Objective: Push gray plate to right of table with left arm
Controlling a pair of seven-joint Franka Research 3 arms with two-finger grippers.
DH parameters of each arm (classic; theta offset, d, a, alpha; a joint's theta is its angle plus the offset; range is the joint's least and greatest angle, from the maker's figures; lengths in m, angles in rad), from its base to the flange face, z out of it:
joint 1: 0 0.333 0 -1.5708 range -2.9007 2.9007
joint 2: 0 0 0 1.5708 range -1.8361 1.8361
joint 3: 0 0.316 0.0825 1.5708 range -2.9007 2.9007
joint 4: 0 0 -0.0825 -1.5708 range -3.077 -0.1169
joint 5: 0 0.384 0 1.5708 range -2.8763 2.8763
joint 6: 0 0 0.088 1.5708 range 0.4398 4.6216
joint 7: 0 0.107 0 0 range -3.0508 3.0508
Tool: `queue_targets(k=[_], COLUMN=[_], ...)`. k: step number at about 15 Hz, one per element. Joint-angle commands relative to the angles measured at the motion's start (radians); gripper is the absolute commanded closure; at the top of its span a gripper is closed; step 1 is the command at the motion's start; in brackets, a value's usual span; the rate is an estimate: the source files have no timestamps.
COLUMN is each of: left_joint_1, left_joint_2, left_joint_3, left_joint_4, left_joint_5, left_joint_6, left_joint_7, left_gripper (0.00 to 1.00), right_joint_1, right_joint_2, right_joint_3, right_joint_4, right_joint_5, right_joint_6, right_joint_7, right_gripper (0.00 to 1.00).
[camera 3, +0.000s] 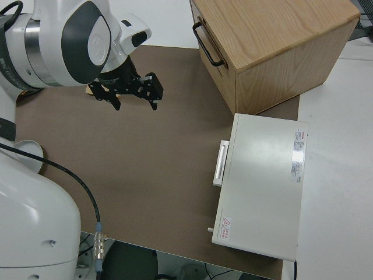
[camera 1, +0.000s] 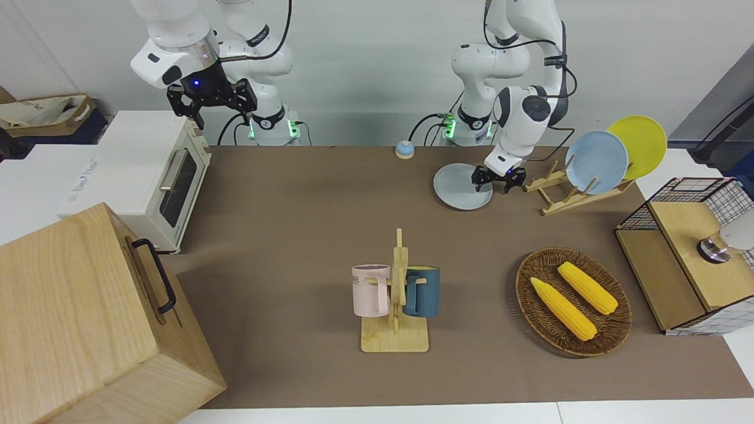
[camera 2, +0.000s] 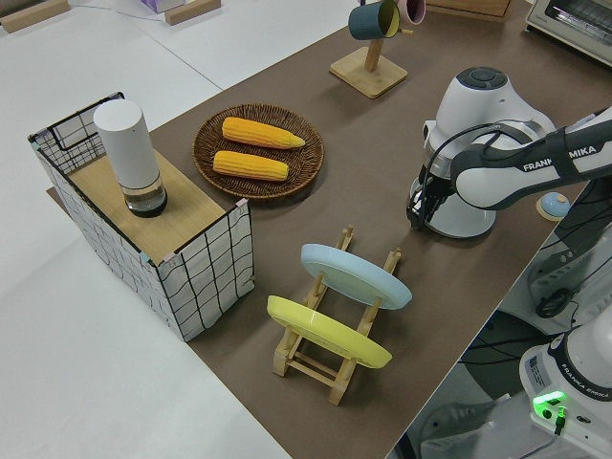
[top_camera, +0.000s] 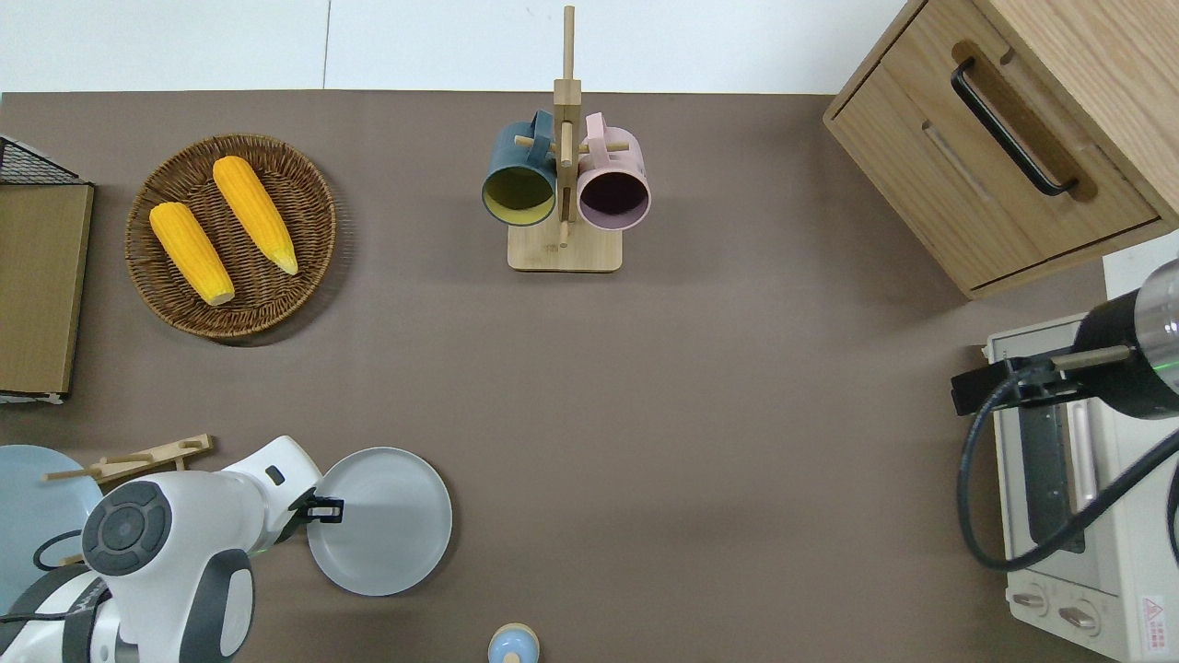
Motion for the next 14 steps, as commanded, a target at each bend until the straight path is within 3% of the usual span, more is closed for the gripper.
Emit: queue_targets(k=[1, 4, 8, 14], left_joint_1=[-0.018, -0.02, -0.081, -0.265], left_joint_2=[-0.004, 0.004, 0.038, 0.12], left_joint_3=[0.007, 0.007, 0.005, 0.007], left_joint_4=[-0.011, -0.008, 0.014, 0.086], left_joint_5=[-0.024, -0.051, -0.133, -0.144], left_joint_6=[0.013, 0.019, 0.034, 0.068], left_joint_7=[0.002, -0.001, -0.033, -0.254], left_gripper=[1.0, 1.0, 1.0, 1.0], right_joint_1=[-0.019, -0.02, -0.019, -0.02], right_joint_2=[-0.002, -0.002, -0.002, -0.002], right_joint_3=[0.016, 0.016, 0.016, 0.016], right_joint_4=[0.009, 0.009, 0.009, 0.009], right_joint_5=[0.004, 0.004, 0.004, 0.004], right_joint_6=[-0.016, -0.016, -0.016, -0.016], right_joint_7=[0.012, 0.013, 0.013, 0.013], right_gripper=[0.017, 0.017, 0.017, 0.017])
